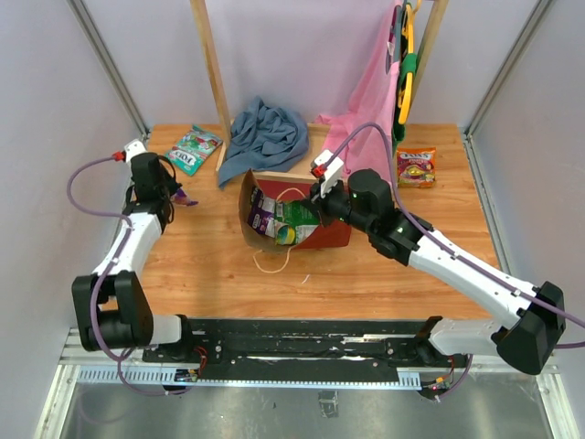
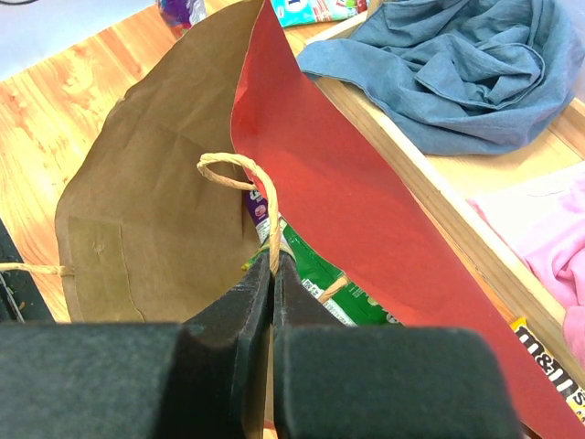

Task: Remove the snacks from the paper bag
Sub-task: Place the snack at the center of the board.

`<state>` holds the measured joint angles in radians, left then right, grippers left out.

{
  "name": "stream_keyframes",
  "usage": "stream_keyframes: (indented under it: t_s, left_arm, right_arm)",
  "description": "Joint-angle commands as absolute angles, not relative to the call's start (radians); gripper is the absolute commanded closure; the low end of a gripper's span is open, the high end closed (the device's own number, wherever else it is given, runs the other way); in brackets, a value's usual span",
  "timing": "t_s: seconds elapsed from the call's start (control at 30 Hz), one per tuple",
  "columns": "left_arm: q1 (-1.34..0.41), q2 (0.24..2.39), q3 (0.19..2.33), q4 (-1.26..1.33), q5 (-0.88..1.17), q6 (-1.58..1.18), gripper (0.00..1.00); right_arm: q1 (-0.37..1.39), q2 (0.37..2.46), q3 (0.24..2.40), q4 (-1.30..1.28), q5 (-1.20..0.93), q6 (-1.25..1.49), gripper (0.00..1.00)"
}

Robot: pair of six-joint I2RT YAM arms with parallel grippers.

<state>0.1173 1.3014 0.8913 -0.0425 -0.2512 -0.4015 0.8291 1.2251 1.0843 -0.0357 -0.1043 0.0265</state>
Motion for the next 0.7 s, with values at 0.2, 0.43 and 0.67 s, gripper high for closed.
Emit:
stream_keyframes:
  t_s: [0.2,0.43,0.67]
  left_arm:
    - [0.138,1.556,1.048,0.324,-0.249,-0.263,1.0]
    - [0.216,1.711,1.036,0.184,-0.237,-0.38,1.0]
    - [0.3,1.75,1.005,0.073,-0.154,-0.478,0.61]
  right_arm:
    - [0.845,1.261,1.1,-0.054,-0.143,0.008,0.99]
    - [0.844,1.272,1.1,-0.058,-0.158,0.003,0.99]
    - [0.844,1.275,1.094,-0.061,-0.158,-0.003,0.99]
